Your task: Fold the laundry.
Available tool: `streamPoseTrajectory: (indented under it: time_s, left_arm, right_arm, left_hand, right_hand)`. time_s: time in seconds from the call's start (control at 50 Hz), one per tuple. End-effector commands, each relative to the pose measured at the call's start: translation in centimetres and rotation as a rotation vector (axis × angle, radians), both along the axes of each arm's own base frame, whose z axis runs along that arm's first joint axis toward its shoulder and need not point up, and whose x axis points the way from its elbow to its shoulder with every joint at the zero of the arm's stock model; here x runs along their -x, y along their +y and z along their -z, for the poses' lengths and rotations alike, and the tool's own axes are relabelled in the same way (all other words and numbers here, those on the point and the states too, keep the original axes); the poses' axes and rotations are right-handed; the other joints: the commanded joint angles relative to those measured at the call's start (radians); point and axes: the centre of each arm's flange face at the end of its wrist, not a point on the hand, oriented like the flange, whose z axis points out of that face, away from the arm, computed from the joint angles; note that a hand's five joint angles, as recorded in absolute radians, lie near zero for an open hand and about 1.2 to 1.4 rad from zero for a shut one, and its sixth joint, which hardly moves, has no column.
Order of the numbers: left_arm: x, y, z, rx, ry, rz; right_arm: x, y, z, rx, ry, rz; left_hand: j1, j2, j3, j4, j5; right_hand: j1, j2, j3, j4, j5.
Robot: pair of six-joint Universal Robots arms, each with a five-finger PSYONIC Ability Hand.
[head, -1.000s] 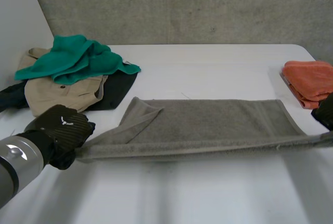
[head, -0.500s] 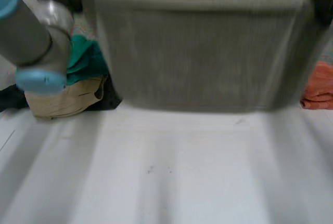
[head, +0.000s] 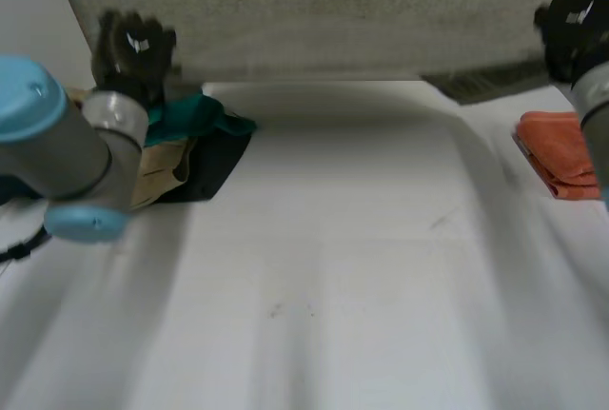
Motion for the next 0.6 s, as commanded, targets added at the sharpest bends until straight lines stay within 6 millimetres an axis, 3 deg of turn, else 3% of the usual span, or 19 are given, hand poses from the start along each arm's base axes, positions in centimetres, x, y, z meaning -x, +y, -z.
streamPoseTrajectory:
  time_s: [0.02,0.12,0.18,0.26,0.34,0.38,0.5,0.6]
  left_arm:
    - [-1.0,2.8,6.6,-0.202,-0.075,0.002]
    - [-2.2,6.3,9.1,-0.332,-0.15,-0.002]
    - [-3.7,9.6,8.7,-0.416,-0.214,-0.008]
    - [-5.7,13.9,9.2,-0.579,-0.326,-0.009]
    - [-7.3,18.2,8.8,-0.735,-0.414,0.003]
    - [-8.0,20.2,8.8,-0.822,-0.464,0.014]
    - [-8.3,21.0,8.6,-0.846,-0.504,0.024]
    - [-7.0,17.8,7.4,-0.707,-0.445,0.017]
  right_arm:
    - [0.2,2.8,7.2,-0.265,0.056,-0.045]
    - [1.9,5.8,10.2,-0.513,0.103,-0.032]
    - [3.6,7.2,9.5,-0.59,0.137,0.006]
    - [6.4,11.5,8.9,-0.781,0.291,0.019]
    - [8.2,14.7,8.7,-0.925,0.404,-0.004]
    - [8.8,15.4,8.3,-0.944,0.42,0.002]
    - [9.4,15.4,7.6,-0.902,0.36,-0.021]
    - [8.8,14.6,7.8,-0.834,0.349,-0.063]
  left_hand:
    - [0.259,0.197,0.201,0.193,0.231]
    - [0.259,0.197,0.201,0.193,0.231]
    - [0.259,0.197,0.201,0.193,0.231]
    - [0.259,0.197,0.201,0.193,0.231]
    - [0.259,0.197,0.201,0.193,0.231]
    - [0.259,0.197,0.201,0.193,0.231]
    - [0.259,0.197,0.201,0.193,0.231]
    - [0.259,0.197,0.201,0.193,0.231]
  right_hand:
    - [0.399,0.222,0.209,0.204,0.226]
    - [0.399,0.222,0.209,0.204,0.226]
    - [0.399,0.222,0.209,0.204,0.226]
    - [0.399,0.222,0.209,0.204,0.226]
    - [0.399,0.222,0.209,0.204,0.226]
    - [0.399,0.222,0.209,0.204,0.226]
    - [0.399,0.222,0.209,0.204,0.226]
    - [0.399,0.222,0.209,0.204,0.226]
